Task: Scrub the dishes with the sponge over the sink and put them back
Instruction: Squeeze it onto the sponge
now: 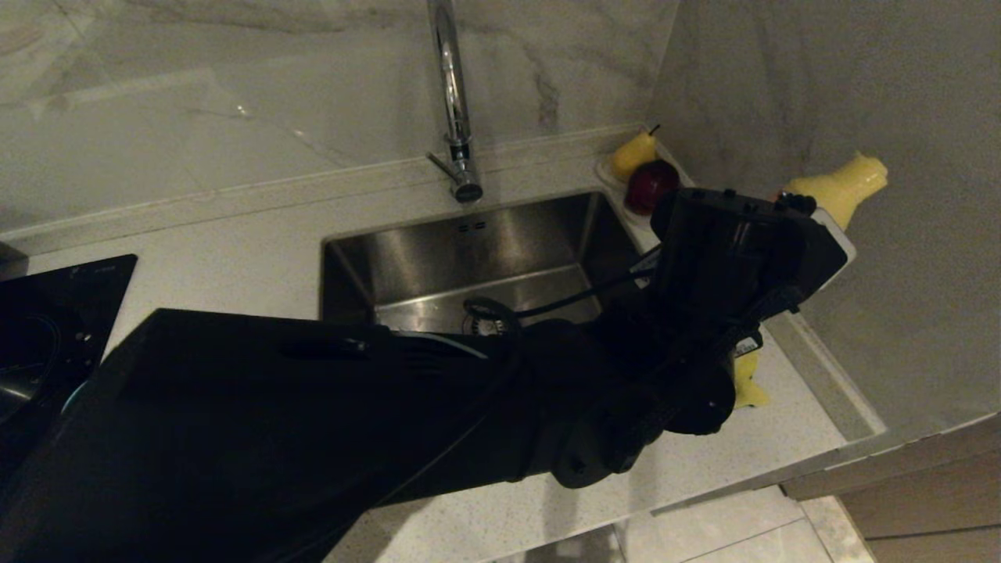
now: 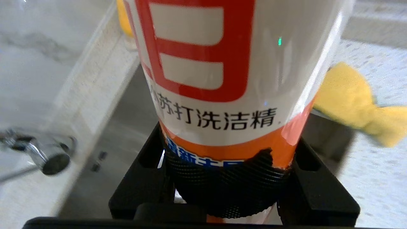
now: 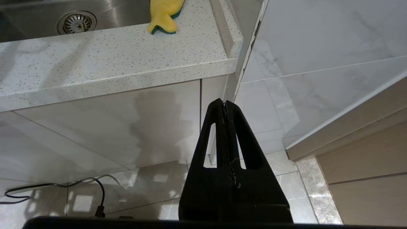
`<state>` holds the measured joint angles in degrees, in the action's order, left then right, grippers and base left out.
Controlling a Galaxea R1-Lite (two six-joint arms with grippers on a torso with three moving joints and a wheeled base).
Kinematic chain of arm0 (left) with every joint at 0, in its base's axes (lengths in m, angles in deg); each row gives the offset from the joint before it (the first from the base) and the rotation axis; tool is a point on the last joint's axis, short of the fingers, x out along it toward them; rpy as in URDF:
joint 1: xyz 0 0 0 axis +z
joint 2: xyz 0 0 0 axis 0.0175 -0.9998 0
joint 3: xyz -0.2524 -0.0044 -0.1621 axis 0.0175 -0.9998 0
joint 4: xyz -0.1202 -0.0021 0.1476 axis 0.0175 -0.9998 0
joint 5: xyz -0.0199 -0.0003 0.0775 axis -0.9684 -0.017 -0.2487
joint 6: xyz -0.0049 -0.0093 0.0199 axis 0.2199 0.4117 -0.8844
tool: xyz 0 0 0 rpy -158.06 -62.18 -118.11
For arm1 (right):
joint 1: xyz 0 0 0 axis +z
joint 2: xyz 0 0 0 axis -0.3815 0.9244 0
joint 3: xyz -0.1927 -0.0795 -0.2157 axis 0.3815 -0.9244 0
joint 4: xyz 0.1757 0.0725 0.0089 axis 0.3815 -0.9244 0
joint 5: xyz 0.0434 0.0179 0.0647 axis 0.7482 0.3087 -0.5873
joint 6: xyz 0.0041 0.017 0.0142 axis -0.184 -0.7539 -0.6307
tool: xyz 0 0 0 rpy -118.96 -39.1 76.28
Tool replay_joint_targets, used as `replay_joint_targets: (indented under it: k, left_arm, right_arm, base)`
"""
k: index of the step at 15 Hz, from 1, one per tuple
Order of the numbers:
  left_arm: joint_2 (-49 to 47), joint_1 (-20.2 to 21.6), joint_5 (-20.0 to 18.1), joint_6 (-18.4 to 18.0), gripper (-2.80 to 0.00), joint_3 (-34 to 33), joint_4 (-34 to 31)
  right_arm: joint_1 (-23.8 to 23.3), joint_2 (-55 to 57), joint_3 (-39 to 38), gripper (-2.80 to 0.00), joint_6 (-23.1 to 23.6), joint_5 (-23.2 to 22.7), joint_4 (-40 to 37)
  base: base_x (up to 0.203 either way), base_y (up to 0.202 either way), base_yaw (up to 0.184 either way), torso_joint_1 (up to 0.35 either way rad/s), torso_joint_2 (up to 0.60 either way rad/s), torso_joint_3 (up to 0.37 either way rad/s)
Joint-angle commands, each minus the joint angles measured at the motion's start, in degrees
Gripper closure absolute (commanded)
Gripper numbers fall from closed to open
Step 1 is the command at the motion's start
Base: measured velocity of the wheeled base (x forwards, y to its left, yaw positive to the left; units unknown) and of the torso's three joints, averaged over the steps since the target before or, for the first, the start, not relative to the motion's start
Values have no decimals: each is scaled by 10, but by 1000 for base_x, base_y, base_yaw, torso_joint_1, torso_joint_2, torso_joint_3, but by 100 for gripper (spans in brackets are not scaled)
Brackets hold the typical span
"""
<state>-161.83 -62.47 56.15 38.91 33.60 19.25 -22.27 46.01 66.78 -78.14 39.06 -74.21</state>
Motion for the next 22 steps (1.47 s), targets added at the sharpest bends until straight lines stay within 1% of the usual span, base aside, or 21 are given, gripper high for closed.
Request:
replay_joint_targets:
  k: [1, 4, 8, 10, 13, 14, 18, 20, 21, 22]
  left_arm:
    - [-23, 6, 3, -50, 0, 10, -1]
    - [-33, 12, 2, -127, 0, 10, -2]
    - [-50, 17, 2, -205, 0, 10, -1]
    - [-54, 18, 5, -226, 0, 10, -2]
    - [-54, 25, 44, -255, 0, 10, -3]
    - [-54, 29, 64, -263, 0, 9, -3]
    - [-61, 31, 90, -273, 0, 10, -33]
    - [-66, 34, 99, -309, 0, 10, -37]
    - [-69, 36, 102, -322, 0, 10, -38]
    - [-71, 36, 106, -327, 0, 10, -37]
  right_arm:
    - [0, 0, 0, 0, 0, 0, 0]
    - [0, 0, 0, 0, 0, 0, 0]
    - [0, 0, 0, 0, 0, 0, 0]
    - [0, -1, 0, 0, 0, 0, 0]
    - [0, 0, 0, 0, 0, 0, 0]
    - [0, 0, 0, 0, 0, 0, 0]
    - [0, 0, 0, 0, 0, 0, 0]
    - [0, 0, 0, 0, 0, 0, 0]
    - [0, 0, 0, 0, 0, 0, 0]
    - [0, 0, 0, 0, 0, 0, 0]
  base:
    - [0, 0, 0, 0, 0, 0]
    - [0, 0, 0, 0, 0, 0]
    - [0, 0, 0, 0, 0, 0]
    - [0, 0, 0, 0, 0, 0]
    - [0, 0, 0, 0, 0, 0]
    - [0, 0, 0, 0, 0, 0]
    - [0, 0, 0, 0, 0, 0]
    - [0, 0, 0, 0, 0, 0]
    - [0, 0, 0, 0, 0, 0]
    - [0, 0, 0, 0, 0, 0]
